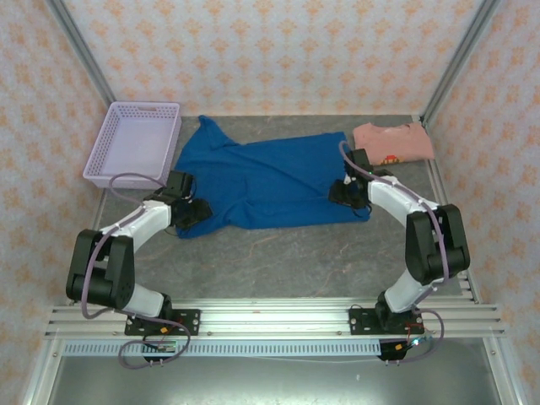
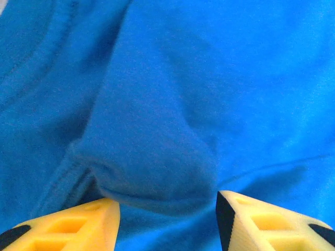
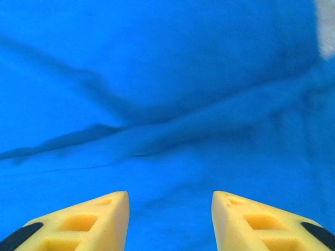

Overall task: Fold the inside-out t-shirt
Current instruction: Move the T-shirt to the center of the table.

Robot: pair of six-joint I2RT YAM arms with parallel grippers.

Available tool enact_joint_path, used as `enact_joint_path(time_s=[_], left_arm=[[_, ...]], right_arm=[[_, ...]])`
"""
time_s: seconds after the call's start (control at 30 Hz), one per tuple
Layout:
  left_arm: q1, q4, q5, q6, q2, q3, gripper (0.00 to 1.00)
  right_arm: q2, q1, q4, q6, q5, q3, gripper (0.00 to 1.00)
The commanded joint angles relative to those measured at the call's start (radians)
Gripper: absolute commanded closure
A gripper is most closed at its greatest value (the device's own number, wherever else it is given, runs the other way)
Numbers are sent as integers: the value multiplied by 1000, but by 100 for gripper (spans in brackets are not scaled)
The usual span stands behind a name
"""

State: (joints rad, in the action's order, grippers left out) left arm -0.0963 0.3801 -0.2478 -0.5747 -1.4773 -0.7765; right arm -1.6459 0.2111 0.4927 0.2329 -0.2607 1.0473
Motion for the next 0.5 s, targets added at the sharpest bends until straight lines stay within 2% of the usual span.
enact_joint_path(time_s=[0.0,0.23,0.47], left_arm=[[34,-9,37,26,-30,3,48],[65,34,45,35,10,89,48],[65,49,45,30,77,175,47]], right_arm=[[-69,-48,71,59,34,0,57],[-111,-112,97,102,46,-65,59],[-17,-175,103,152,25,-189,61]])
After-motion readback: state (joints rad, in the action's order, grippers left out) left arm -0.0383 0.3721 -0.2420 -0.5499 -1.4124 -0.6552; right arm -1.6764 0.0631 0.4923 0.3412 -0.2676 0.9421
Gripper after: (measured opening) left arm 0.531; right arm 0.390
